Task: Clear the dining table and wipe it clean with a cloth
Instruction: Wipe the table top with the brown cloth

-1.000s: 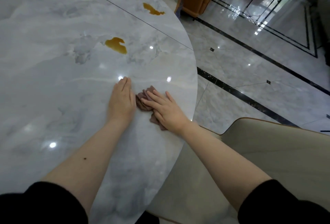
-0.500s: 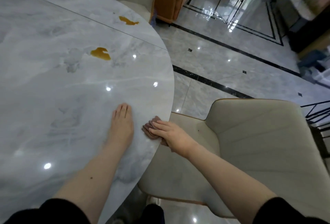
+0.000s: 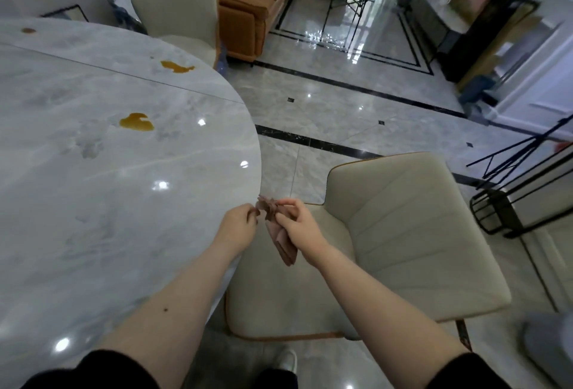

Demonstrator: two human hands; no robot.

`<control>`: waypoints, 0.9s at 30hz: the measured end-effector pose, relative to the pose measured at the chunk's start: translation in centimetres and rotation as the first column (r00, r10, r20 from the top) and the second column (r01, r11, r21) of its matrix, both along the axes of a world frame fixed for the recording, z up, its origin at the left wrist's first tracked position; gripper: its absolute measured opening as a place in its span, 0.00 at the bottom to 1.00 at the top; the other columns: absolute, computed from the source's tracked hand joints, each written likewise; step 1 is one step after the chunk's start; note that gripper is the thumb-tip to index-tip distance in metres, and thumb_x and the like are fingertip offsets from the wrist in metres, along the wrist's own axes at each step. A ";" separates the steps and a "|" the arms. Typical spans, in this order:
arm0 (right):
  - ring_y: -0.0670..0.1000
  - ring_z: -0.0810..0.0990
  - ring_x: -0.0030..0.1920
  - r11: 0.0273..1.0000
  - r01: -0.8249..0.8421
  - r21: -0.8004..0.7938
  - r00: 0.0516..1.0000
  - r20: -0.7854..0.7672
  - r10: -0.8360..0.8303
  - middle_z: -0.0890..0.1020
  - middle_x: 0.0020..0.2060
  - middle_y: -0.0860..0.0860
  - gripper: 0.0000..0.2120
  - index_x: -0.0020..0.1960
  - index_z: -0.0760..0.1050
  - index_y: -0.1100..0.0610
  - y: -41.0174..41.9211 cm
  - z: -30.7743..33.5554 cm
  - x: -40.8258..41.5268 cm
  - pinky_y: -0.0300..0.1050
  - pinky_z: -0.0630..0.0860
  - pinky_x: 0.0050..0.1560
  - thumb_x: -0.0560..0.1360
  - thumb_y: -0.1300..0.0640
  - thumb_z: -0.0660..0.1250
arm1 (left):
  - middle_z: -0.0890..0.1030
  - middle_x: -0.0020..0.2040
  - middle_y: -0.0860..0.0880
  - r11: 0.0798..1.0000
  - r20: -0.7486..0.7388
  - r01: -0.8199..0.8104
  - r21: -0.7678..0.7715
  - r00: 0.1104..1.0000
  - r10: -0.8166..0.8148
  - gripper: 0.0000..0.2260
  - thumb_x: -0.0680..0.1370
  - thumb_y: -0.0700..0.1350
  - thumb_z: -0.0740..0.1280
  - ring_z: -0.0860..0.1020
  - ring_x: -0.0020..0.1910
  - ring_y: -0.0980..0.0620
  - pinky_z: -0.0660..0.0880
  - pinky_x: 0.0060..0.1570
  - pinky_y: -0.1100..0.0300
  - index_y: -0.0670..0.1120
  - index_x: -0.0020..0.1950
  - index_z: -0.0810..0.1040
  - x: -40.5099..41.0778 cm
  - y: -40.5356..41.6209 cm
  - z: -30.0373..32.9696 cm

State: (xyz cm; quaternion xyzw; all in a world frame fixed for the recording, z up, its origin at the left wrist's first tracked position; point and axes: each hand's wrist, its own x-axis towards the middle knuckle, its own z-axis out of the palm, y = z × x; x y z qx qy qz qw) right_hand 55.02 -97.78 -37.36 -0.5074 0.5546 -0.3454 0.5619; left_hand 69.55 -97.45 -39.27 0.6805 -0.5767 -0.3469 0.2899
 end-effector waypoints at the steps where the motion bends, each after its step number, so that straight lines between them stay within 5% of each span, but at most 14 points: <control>1: 0.47 0.78 0.50 0.999 0.035 0.022 0.998 0.052 -0.036 0.79 0.55 0.57 0.12 0.60 0.69 0.61 0.0 0.5 -0.4 0.30 0.76 0.46 0.78 0.68 0.60 | 0.80 0.41 0.38 1.000 -0.042 0.005 0.003 0.999 -0.005 0.09 0.78 0.35 0.58 0.79 0.39 0.41 0.73 0.39 0.58 0.36 0.47 0.78 -1.0 -0.1 0.8; 4: 0.47 0.79 0.49 0.990 0.125 0.069 0.970 0.200 -0.137 0.79 0.55 0.58 0.12 0.62 0.69 0.63 -0.3 1.8 -1.3 0.34 0.77 0.48 0.79 0.67 0.59 | 0.78 0.41 0.41 1.000 -0.161 0.008 0.028 0.987 -0.004 0.10 0.80 0.36 0.57 0.77 0.36 0.46 0.75 0.34 0.65 0.36 0.51 0.78 -3.5 -1.0 2.8; 7: 0.50 0.79 0.49 0.964 0.245 0.103 0.904 0.335 -0.266 0.78 0.57 0.61 0.13 0.64 0.68 0.65 -1.6 3.4 -3.8 0.44 0.76 0.55 0.79 0.68 0.56 | 0.80 0.44 0.39 0.998 -0.194 0.065 0.008 0.979 -0.062 0.10 0.80 0.38 0.58 0.79 0.42 0.42 0.79 0.44 0.49 0.37 0.52 0.78 -7.3 -2.1 5.4; 10: 0.57 0.78 0.55 0.941 0.318 0.112 0.853 0.400 -0.336 0.77 0.58 0.62 0.13 0.64 0.68 0.65 -3.2 4.8 -7.2 0.53 0.72 0.62 0.79 0.69 0.55 | 0.80 0.43 0.40 0.998 -0.236 0.069 -0.015 0.969 -0.070 0.08 0.80 0.39 0.59 0.78 0.42 0.45 0.76 0.41 0.52 0.37 0.51 0.77 -11.9 -3.2 8.1; 14: 0.53 0.79 0.50 0.922 0.375 0.093 0.812 0.446 -0.376 0.78 0.57 0.62 0.14 0.64 0.67 0.66 -4.7 6.9 -12.5 0.44 0.76 0.56 0.80 0.68 0.54 | 0.79 0.42 0.44 1.000 -0.309 0.028 -0.009 0.951 -0.029 0.06 0.79 0.42 0.61 0.76 0.40 0.49 0.74 0.39 0.56 0.43 0.45 0.76 -18.0 -5.0 10.1; 17: 0.53 0.79 0.50 0.910 0.404 0.088 0.784 0.479 -0.395 0.78 0.57 0.62 0.14 0.65 0.67 0.65 -6.0 8.4 -18.2 0.43 0.76 0.54 0.80 0.67 0.54 | 0.80 0.45 0.43 1.000 -0.356 0.000 0.001 0.934 0.000 0.07 0.79 0.41 0.63 0.75 0.42 0.50 0.71 0.36 0.63 0.40 0.51 0.77 -24.1 -6.4 11.7; 21: 0.49 0.80 0.45 0.893 0.437 0.104 0.722 0.551 -0.418 0.79 0.53 0.58 0.13 0.64 0.66 0.63 -7.3 10.8 -26.5 0.35 0.78 0.43 0.80 0.67 0.55 | 0.80 0.47 0.42 1.000 -0.412 0.009 -0.026 0.911 -0.019 0.01 0.78 0.41 0.65 0.78 0.48 0.45 0.74 0.47 0.55 0.43 0.48 0.75 -32.6 -8.9 13.5; 27: 0.60 0.77 0.61 0.853 0.494 0.169 0.664 0.560 -0.496 0.77 0.59 0.64 0.15 0.66 0.67 0.62 -9.6 12.5 -39.6 0.52 0.75 0.61 0.80 0.63 0.57 | 0.80 0.48 0.45 0.997 -0.462 0.069 0.022 0.885 -0.051 0.06 0.79 0.47 0.62 0.78 0.48 0.49 0.75 0.48 0.56 0.45 0.50 0.74 -45.5 -11.9 15.3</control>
